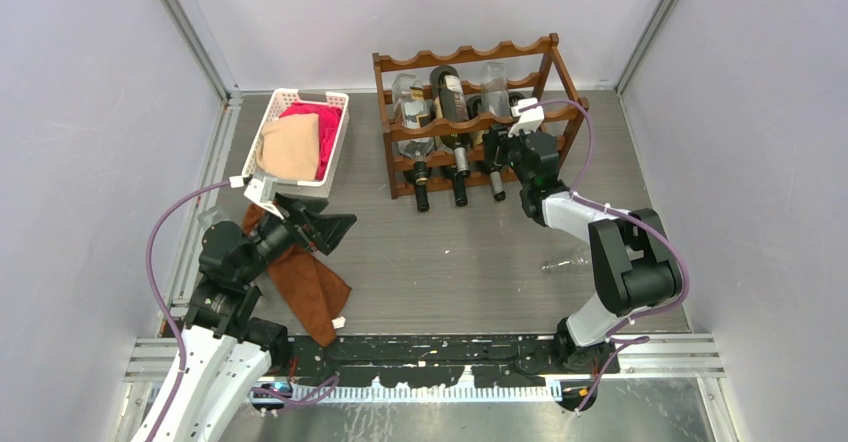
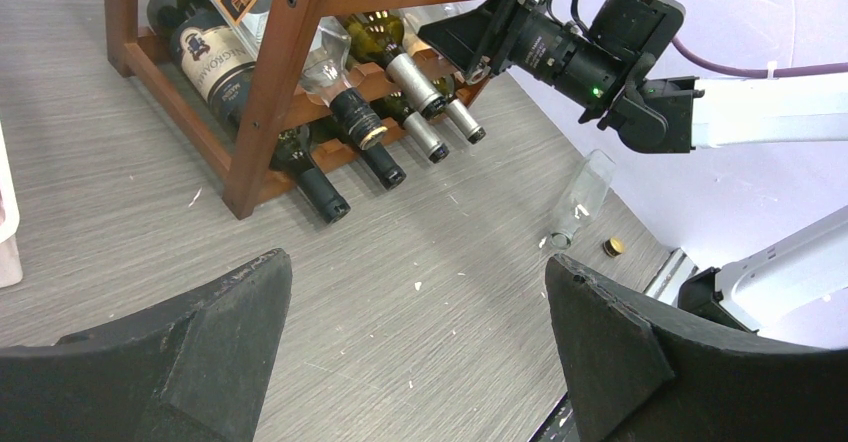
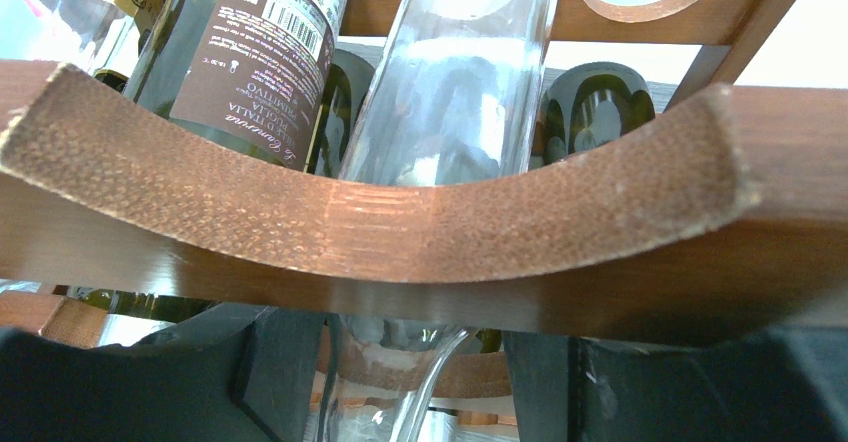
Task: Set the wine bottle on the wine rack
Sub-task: Place the wine bottle in the wine rack.
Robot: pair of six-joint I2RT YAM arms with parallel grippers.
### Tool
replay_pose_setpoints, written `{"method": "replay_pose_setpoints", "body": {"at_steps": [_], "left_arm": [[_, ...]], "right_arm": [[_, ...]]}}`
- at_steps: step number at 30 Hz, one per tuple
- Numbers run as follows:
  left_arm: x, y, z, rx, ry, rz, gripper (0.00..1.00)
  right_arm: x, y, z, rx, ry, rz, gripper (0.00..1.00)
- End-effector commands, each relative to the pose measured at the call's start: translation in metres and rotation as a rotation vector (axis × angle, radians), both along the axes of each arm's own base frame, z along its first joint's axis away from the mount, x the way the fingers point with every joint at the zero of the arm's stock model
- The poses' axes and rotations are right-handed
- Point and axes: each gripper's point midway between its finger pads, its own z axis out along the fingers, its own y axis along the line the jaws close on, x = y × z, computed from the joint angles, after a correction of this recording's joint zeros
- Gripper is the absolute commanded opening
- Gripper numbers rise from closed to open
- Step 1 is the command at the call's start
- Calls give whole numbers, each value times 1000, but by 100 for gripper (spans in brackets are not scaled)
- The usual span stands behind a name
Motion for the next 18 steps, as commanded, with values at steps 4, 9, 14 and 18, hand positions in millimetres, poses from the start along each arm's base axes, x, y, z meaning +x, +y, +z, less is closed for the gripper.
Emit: {"method": "replay_pose_setpoints", "body": {"at_steps": [4,9,14,18], "left_arm": [[-6,-2,28,-34,-90,-23,96],[-7,-2,27,-37,-87,-25,96],[-8,-2,29,-39,-94,-25,96],[-8,-2,30,-40,-96,-24,96]], "right_arm": [[17,8,56,35,-172,20,62],[17,5,52,39,-153,13,65],[17,3,51,52,-137,7,67],[15,2,49,55,-130,8,67]]}}
